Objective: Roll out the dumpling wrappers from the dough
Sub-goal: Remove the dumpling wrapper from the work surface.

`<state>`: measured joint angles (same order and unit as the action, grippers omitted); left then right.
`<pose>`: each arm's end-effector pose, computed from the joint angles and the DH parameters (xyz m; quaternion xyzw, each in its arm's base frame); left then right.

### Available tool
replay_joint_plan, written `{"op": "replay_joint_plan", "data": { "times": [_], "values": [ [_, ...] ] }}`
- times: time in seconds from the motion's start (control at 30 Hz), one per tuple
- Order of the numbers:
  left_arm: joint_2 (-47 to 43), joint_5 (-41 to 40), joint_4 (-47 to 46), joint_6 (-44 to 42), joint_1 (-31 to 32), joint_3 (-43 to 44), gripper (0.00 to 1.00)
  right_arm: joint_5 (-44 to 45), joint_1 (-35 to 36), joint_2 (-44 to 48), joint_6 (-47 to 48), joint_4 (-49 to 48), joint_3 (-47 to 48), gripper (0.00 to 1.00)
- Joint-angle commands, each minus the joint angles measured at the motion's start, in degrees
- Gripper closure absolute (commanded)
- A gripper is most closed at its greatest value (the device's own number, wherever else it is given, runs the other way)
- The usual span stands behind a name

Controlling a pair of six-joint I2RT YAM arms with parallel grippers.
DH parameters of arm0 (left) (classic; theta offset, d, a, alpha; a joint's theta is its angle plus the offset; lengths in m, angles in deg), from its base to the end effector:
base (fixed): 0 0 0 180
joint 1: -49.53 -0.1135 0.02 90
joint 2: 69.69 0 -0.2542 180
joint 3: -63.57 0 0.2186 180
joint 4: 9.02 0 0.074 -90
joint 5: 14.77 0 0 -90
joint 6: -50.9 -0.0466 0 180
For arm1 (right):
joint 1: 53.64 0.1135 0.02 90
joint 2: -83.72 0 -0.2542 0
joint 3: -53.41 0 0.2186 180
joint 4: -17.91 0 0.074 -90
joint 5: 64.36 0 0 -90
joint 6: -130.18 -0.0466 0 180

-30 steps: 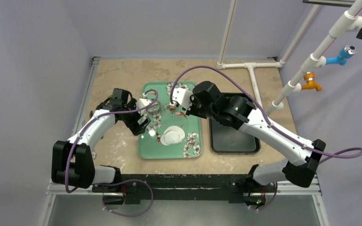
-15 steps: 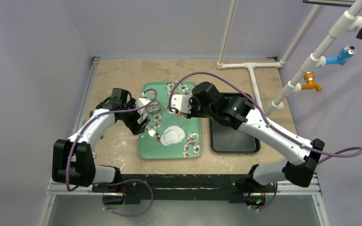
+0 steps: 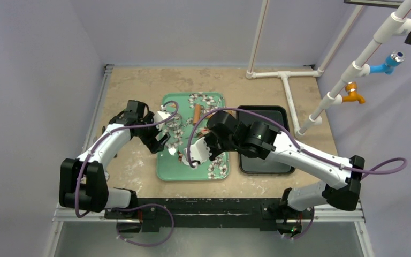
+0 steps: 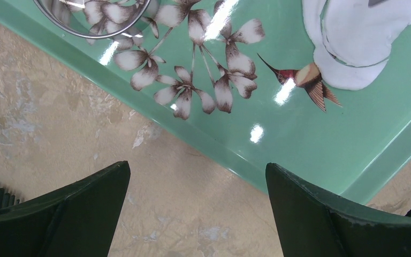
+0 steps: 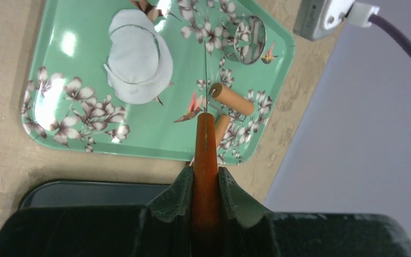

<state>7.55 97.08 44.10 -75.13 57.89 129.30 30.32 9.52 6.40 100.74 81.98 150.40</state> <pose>0.2234 -0.0504 0.2119 0.4004 0.8712 -0.1280 0.2536 0.1190 0.2268 0.3508 -0.8048 0.4484 -0.0288 0.3879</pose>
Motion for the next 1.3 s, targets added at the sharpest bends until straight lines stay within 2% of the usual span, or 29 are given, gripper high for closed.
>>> {"op": "replay_joint_plan", "data": {
  "times": [0.0,0.23,0.8,1.27],
  "values": [
    [-0.65,1.17,-0.94,0.31,-0.4,1.74,0.0,1.11,1.83,-0.98,8.43,1.02,0.88,1.0],
    [-0.37,1.4,-0.88,0.19,-0.36,1.72,0.0,2.45,5.28,-5.7,11.8,2.77,1.18,1.0],
    [0.15,2.75,-0.45,-0.11,-0.4,1.88,0.0,8.69,9.01,-7.67,14.47,2.72,-0.02,1.0],
    [0.35,2.74,-0.22,-0.18,-0.37,2.03,0.0,9.8,10.15,-8.51,15.91,2.47,-2.37,1.0]
  ]
}}
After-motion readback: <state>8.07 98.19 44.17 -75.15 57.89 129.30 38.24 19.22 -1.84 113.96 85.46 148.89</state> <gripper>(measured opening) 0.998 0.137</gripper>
